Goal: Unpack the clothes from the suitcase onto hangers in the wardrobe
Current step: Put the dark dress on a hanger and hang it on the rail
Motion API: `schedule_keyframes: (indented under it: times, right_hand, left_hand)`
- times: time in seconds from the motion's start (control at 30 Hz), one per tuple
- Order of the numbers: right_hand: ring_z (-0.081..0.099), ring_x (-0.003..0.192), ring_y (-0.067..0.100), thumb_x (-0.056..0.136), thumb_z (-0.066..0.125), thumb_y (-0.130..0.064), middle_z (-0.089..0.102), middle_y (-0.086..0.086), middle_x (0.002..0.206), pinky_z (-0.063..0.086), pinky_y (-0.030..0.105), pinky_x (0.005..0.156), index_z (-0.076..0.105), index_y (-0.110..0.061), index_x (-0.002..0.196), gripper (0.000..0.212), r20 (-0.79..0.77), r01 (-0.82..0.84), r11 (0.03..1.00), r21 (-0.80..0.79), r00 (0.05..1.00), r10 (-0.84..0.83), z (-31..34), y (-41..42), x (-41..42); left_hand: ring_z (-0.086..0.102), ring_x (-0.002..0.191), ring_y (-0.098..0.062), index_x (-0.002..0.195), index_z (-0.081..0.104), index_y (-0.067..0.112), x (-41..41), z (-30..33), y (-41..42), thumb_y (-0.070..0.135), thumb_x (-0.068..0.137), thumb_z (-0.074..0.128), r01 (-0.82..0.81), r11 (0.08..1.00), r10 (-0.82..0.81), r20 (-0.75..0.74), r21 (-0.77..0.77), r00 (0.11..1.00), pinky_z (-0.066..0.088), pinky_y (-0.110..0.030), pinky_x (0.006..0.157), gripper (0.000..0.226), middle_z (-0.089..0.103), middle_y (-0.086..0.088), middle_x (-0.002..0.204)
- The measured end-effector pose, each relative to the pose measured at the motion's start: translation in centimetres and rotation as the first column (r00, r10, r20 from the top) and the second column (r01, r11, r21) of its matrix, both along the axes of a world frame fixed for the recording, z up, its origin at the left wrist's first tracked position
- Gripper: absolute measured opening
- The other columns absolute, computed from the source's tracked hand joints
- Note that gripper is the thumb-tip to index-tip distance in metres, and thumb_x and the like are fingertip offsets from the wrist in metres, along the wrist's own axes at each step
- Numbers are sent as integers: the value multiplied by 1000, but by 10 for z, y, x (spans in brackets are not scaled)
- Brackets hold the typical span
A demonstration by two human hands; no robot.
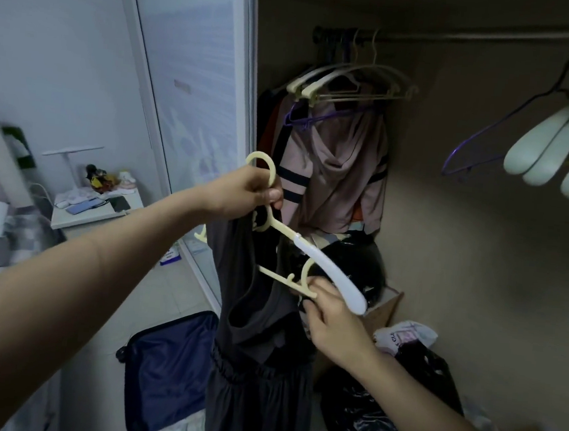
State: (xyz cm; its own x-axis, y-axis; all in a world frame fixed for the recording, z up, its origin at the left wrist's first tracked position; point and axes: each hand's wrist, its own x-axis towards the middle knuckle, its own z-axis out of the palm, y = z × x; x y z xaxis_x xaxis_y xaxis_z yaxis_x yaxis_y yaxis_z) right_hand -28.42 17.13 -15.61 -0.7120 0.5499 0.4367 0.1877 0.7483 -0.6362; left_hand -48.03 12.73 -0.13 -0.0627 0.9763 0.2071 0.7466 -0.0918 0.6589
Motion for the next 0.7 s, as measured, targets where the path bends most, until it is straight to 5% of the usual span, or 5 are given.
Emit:
schedule_keyframes:
  times: [0.13,0.27,0.4,0.5,0.7]
  right_hand:
    - [61,88,6,81,39,-8,60,-9,102,50,20,75,68,-9,93,31,-181,40,982,186,983,-6,-5,-19,8]
    - [59,111,20,88,43,-16,41,-5,143,52,33,88,41,-20,134,47,165,-161,902,401,981,102,7,-43,-8]
    - [47,119,25,97,38,-34,35,-1,136,44,39,91,36,-19,138,43,474,-90,941,326,877,-80,19,-45,-19]
    - [50,109,24,97,39,-33,39,1,121,43,36,85,52,-18,116,28,433,12,971,238,894,-117,16,-24,6]
    - [50,103,22,97,40,-23,37,-3,121,45,41,86,50,-22,105,14,423,75,970,230,890,-169,47,12,45]
  left_hand:
    - [43,66,-10,69,53,16,-9,-3,-10,10,98,41,-114,992,109,90,55,990,36,-20,65,32,49,1,67]
    - [46,57,0,73,52,10,-3,1,-16,9,98,40,-175,981,163,132,81,978,37,-4,56,28,50,4,66]
    - [46,49,6,84,52,0,1,-1,-24,4,98,37,-205,972,182,181,114,966,36,-3,53,21,49,3,67]
    - [48,49,7,80,53,0,-12,0,-38,2,98,37,-242,960,214,188,141,959,37,-2,55,24,49,1,67]
    - [48,58,-2,78,56,0,-27,-12,-55,1,96,41,-259,961,262,-24,98,965,36,-3,57,23,50,4,65]
